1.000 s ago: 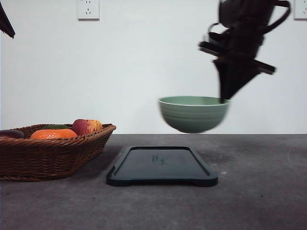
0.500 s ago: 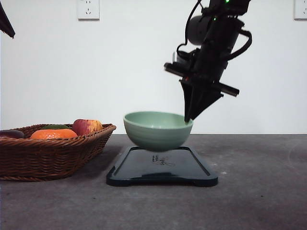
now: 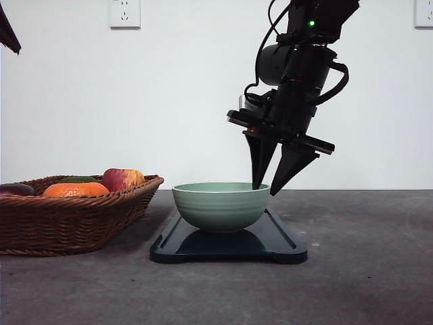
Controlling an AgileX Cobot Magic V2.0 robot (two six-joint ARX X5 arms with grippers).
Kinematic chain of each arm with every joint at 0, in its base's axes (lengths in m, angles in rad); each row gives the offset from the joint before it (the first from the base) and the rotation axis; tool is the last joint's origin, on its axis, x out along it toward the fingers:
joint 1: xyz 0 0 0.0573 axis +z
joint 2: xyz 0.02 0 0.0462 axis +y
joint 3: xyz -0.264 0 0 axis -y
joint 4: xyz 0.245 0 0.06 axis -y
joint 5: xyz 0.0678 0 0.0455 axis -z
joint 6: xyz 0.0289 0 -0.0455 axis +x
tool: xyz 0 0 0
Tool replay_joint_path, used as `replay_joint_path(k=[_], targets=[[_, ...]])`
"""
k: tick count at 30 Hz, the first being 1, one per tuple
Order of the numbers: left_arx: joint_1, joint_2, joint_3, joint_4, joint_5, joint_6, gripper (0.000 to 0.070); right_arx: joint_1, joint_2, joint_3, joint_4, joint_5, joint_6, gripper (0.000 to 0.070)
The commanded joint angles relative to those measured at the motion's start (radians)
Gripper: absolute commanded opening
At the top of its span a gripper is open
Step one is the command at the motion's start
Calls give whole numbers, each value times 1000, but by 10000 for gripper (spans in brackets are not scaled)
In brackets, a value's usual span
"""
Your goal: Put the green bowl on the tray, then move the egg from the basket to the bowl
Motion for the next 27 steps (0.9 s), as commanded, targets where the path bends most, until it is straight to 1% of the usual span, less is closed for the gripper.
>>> replay_joint_path(k=[1, 3, 6, 7, 10, 12, 16, 22, 27], targets=[[-2, 5, 19, 0, 2, 5, 350, 7, 24, 42, -16, -1, -9, 243], [-2, 5, 19, -6, 2, 6, 350, 7, 21, 71, -50, 1, -18, 243], [-2, 5, 19, -7, 2, 6, 350, 7, -13, 100, -68, 11, -53, 243], [-2, 5, 19, -7, 2, 6, 350, 7, -33, 99, -63, 25, -58, 243], [-2, 5, 19, -7, 2, 6, 350, 7, -102, 76, -39, 111, -58, 242], [-2, 5, 19, -7, 2, 6, 350, 7, -156, 31, -6, 128, -58, 242], [-2, 5, 19, -7, 2, 6, 350, 1, -299, -141, 113, 130, -58, 242], [-2, 5, 19, -7, 2, 6, 350, 1, -566, -472, 347, 131, -67, 242], [-2, 5, 19, -7, 2, 6, 350, -1, -761, -670, 445, 153, -98, 242]])
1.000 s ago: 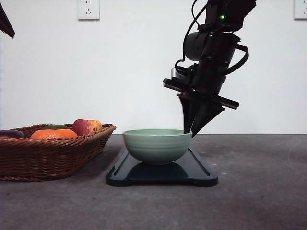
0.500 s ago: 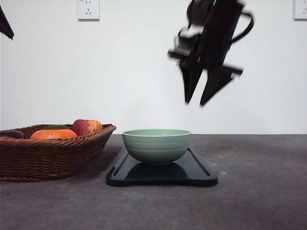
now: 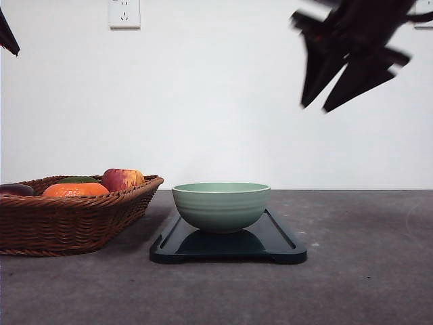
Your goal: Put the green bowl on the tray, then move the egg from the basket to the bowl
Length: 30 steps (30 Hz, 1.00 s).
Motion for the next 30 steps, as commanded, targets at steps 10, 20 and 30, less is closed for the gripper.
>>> replay_joint_path(k=[10, 20, 30], targets=[[-2, 5, 19, -4, 2, 6, 350, -48, -269, -241, 40, 40, -84, 241], [-2, 5, 19, -24, 2, 6, 350, -74, -325, -297, 14, 46, -99, 242], [-3, 13, 22, -27, 2, -44, 351, -74, -326, -297, 46, 46, -91, 242]])
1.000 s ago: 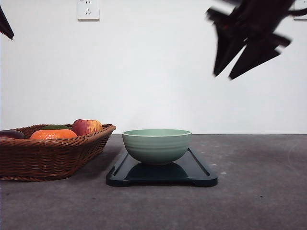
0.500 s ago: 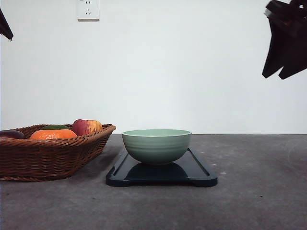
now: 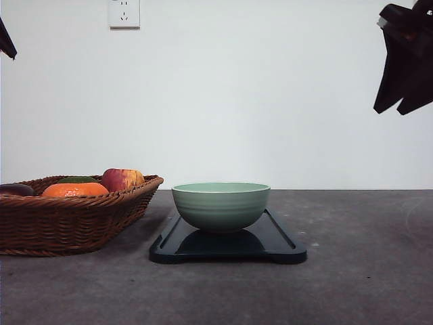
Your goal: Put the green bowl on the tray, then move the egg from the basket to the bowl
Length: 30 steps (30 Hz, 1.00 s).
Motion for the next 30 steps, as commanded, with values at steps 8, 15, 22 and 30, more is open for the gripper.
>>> replay_joint_path(k=[8, 15, 22, 30], targets=[[-27, 186, 168, -145, -47, 20, 352, 3, 8, 3, 31, 4, -7, 242], [-86, 417, 353, -190, -140, 81, 367, 3, 8, 3, 31, 4, -7, 242], [-139, 602, 460, -180, -193, 86, 393, 3, 8, 3, 31, 4, -7, 242], [-164, 741, 461, -125, -219, 85, 398, 3, 8, 3, 31, 4, -7, 242]])
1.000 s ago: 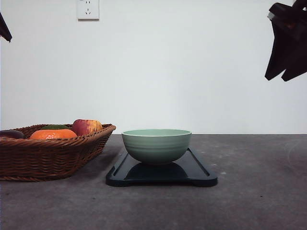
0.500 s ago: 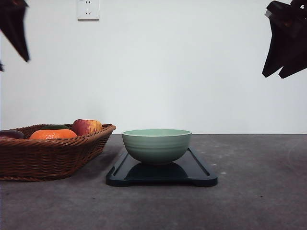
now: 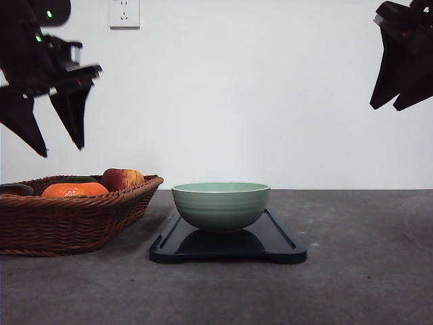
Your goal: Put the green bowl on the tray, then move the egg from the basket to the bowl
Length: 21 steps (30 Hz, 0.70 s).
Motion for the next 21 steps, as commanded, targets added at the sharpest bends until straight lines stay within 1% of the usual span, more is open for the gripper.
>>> replay_joint_path(k=[1, 14, 21], targets=[[-6, 29, 19, 27, -6, 8, 399, 3, 8, 3, 10, 4, -7, 242], [-35, 147, 19, 111, -25, -2, 399, 3, 8, 3, 10, 4, -7, 242], [-45, 191, 19, 118, -26, -7, 399, 3, 8, 3, 10, 4, -7, 242]])
